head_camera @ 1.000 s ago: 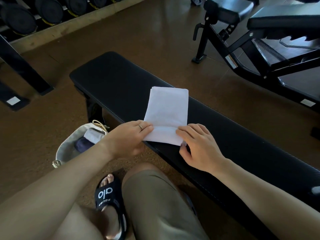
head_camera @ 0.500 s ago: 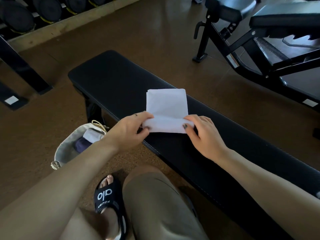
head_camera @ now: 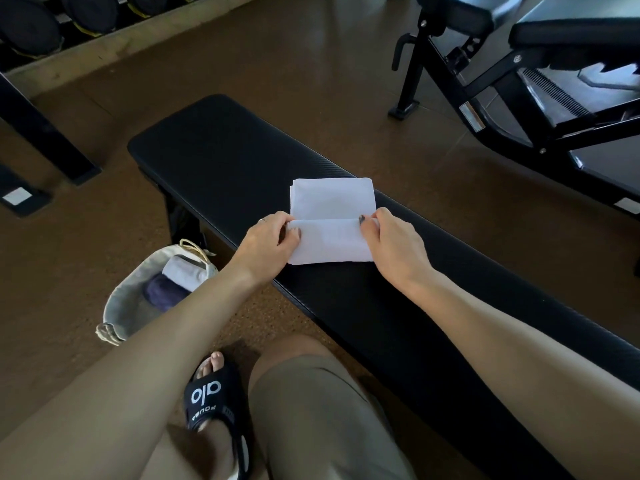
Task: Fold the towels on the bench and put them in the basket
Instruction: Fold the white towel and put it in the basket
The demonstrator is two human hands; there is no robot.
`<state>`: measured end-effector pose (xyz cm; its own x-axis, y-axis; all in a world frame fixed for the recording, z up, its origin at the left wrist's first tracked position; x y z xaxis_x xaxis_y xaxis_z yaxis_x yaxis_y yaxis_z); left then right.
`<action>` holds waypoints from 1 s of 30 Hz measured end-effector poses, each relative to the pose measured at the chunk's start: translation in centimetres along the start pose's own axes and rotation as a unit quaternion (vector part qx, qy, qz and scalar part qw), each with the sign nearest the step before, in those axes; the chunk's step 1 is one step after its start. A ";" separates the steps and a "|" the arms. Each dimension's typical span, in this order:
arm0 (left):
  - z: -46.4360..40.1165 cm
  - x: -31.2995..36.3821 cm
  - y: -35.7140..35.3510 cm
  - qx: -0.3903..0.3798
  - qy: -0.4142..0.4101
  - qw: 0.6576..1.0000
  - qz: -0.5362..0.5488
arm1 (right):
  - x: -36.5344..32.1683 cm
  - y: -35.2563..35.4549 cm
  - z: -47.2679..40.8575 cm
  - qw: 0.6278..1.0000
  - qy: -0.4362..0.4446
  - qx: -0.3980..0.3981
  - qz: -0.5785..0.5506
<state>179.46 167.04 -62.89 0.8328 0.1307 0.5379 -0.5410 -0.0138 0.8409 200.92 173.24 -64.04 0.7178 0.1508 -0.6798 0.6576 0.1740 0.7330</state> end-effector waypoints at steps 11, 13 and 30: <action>-0.4 0.6 0.0 0.051 0.005 0.992 -0.116 | -0.9 -0.3 -0.5 0.991 0.044 0.047 0.120; 0.0 2.0 0.5 0.120 -0.105 0.956 -0.245 | -1.3 -0.3 -0.4 0.978 0.121 0.072 0.152; 1.8 3.5 -1.1 0.005 -0.285 0.884 -0.371 | 0.8 1.8 1.4 0.917 0.334 -0.069 0.209</action>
<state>183.21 165.69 -61.78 0.8831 -0.4133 -0.2219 0.1776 -0.1432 0.9736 202.97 172.29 -63.23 0.5705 0.7859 -0.2385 0.2885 0.0801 0.9541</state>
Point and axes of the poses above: each hand's wrist, its own z-axis away from the middle knuckle, its own y-axis out of the back of the hand, x = y × z, the point moved 3 cm from there along -z, towards the middle knuckle, and after that the axes turned 9 degrees about -z, right-handed, at the moved point
